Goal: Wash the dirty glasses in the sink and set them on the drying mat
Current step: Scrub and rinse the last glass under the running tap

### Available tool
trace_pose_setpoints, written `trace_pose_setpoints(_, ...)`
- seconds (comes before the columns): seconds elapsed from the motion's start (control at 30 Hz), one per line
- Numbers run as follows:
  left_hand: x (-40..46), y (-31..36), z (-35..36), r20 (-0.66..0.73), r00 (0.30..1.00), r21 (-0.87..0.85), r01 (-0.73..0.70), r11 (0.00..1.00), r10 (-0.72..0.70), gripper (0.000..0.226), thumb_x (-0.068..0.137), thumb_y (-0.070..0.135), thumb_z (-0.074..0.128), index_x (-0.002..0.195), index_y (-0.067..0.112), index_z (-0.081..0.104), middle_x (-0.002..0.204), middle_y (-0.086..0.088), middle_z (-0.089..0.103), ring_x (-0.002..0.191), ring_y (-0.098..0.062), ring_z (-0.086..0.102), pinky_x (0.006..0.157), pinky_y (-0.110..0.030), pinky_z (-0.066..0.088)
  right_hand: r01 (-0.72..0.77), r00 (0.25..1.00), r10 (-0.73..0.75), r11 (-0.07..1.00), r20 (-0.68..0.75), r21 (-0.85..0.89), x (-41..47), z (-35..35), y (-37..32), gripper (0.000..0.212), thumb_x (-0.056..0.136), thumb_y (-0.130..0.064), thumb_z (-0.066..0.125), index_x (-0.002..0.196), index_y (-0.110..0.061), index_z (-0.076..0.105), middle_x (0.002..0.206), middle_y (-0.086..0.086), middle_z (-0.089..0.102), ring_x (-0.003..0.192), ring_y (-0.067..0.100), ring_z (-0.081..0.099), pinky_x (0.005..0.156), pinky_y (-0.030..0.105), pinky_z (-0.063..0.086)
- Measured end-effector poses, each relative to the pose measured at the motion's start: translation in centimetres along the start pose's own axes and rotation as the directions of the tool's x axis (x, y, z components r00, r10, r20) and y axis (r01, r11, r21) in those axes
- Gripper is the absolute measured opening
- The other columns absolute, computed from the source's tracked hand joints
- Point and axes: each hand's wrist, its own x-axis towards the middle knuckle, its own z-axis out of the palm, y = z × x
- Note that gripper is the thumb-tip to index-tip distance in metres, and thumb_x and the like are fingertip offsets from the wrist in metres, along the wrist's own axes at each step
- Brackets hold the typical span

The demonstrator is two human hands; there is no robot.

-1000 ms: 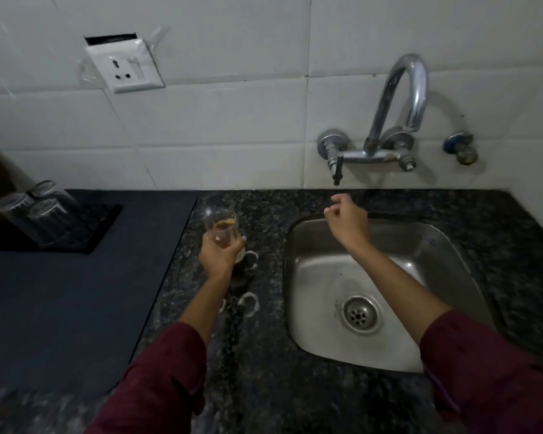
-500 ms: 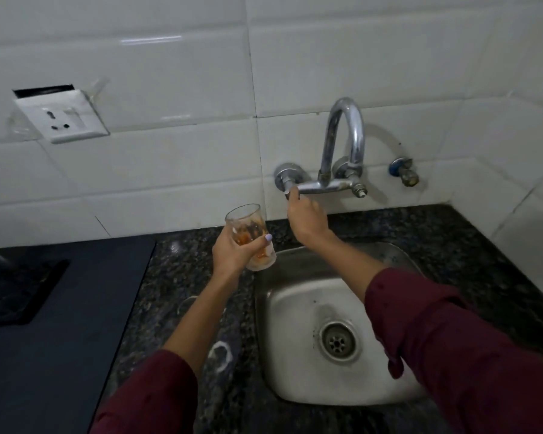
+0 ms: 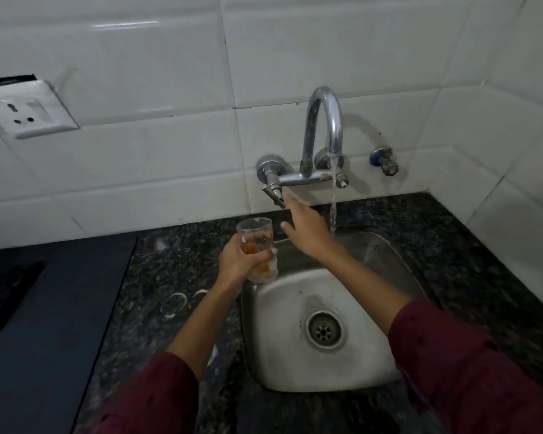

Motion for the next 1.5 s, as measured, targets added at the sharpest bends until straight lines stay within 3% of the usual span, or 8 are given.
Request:
trace_pose_setpoints(0.3, -2.8, -1.6, 5.5, 0.281, 0.96, 0.113, -0.048, 0.992, 0.015, 0.048, 0.063, 0.011, 0.087, 0.096, 0.028, 0.058, 0.095, 0.004, 0.064, 0.084, -0.012, 0.063, 0.061, -0.013, 0.054, -0.252, 0.965, 0.262, 0.935, -0.007, 0.25, -9.5, -1.0, 5.4, 0.032, 0.089, -0.01, 0.057, 0.12, -0.013, 0.061, 0.12, 0.007, 0.065, 0.106, 0.018, 0.061, 0.087, 0.019, 0.044)
trace_pose_setpoints(0.5, -2.8, -2.1, 7.8, 0.421, 0.904, 0.152, -0.149, 0.977, 0.072, 0.053, 0.064, 0.013, 0.086, 0.108, 0.022, 0.06, 0.101, 0.002, 0.066, 0.091, -0.014, 0.062, 0.068, -0.016, 0.049, 0.216, 0.966, -0.213, 0.976, 0.146, -0.007, -10.1, -2.4, 6.5, 0.03, 0.089, -0.032, 0.055, 0.114, -0.018, 0.062, 0.11, 0.001, 0.066, 0.108, 0.012, 0.056, 0.113, 0.029, 0.02)
trace_pose_setpoints(0.8, -2.5, -1.3, 8.9, 0.066, 0.995, -0.631, 0.102, 0.769, -0.078, 0.013, 0.088, 0.025, 0.065, 0.098, 0.017, 0.065, 0.096, -0.014, 0.069, 0.081, -0.026, 0.068, 0.067, -0.038, 0.059, -0.267, 0.963, 0.195, 0.619, 0.185, 0.738, -6.9, -2.2, 3.8, 0.013, 0.094, -0.01, 0.051, 0.099, -0.012, 0.063, 0.092, 0.008, 0.069, 0.082, 0.017, 0.067, 0.081, 0.03, 0.053)
trace_pose_setpoints(0.97, -0.7, 0.4, 7.1, 0.421, 0.779, -0.479, 0.627, 0.615, -0.465, 0.026, 0.093, 0.031, 0.054, 0.091, 0.006, 0.06, 0.069, -0.015, 0.072, 0.056, -0.024, 0.07, 0.063, -0.039, 0.058, 0.11, 0.933, -0.182, 0.966, 0.312, 0.234, -8.8, -1.7, 6.2, 0.019, 0.094, -0.019, 0.052, 0.11, -0.008, 0.055, 0.109, 0.004, 0.064, 0.097, 0.015, 0.061, 0.08, 0.031, 0.048)
trace_pose_setpoints(1.13, -1.4, 0.2, 10.3, 0.114, 0.953, -0.71, 0.276, 0.648, -0.281, 0.013, 0.093, 0.017, 0.051, 0.086, 0.01, 0.061, 0.076, -0.009, 0.064, 0.065, -0.018, 0.061, 0.059, -0.029, 0.053, -0.314, 0.948, 0.224, 0.782, 0.227, 0.538, -4.6, -2.6, 1.9, 0.008, 0.088, -0.013, 0.058, 0.08, -0.014, 0.06, 0.098, 0.017, 0.071, 0.089, 0.028, 0.069, 0.084, 0.042, 0.056)
trace_pose_setpoints(1.33, 1.3, 0.6, 8.3, 0.462, 0.746, -0.486, 0.665, 0.567, -0.479, 0.036, 0.098, 0.035, 0.039, 0.1, 0.006, 0.061, 0.075, -0.015, 0.07, 0.059, -0.027, 0.068, 0.051, -0.035, 0.056, 0.275, 0.927, -0.255, 0.961, 0.274, -0.037, -7.7, -2.5, 6.3, 0.026, 0.094, -0.02, 0.049, 0.114, -0.005, 0.049, 0.112, 0.015, 0.063, 0.104, 0.032, 0.059, 0.086, 0.04, 0.048)
trace_pose_setpoints(1.43, 0.8, -0.1, 9.6, 0.334, 0.861, -0.577, 0.508, 0.64, -0.383, 0.051, 0.079, 0.039, 0.064, 0.115, 0.004, 0.059, 0.099, -0.019, 0.062, 0.083, -0.032, 0.063, 0.072, -0.042, 0.051, -0.181, 0.979, 0.133, 0.912, 0.153, 0.368, -5.2, -2.5, 4.4, 0.012, 0.089, -0.021, 0.054, 0.095, -0.012, 0.057, 0.097, 0.015, 0.07, 0.09, 0.032, 0.067, 0.08, 0.047, 0.056)
trace_pose_setpoints(1.5, -0.1, 0.3, 10.4, 0.21, 0.92, -0.626, 0.387, 0.677, -0.331, 0.039, 0.076, 0.033, 0.066, 0.102, 0.004, 0.063, 0.092, -0.019, 0.06, 0.079, -0.03, 0.06, 0.069, -0.04, 0.049, -0.478, 0.875, 0.386, 0.592, 0.292, 0.649, -3.3, -2.3, 2.9, 0.013, 0.09, -0.017, 0.051, 0.091, -0.007, 0.06, 0.093, 0.018, 0.072, 0.086, 0.033, 0.07, 0.08, 0.051, 0.057)
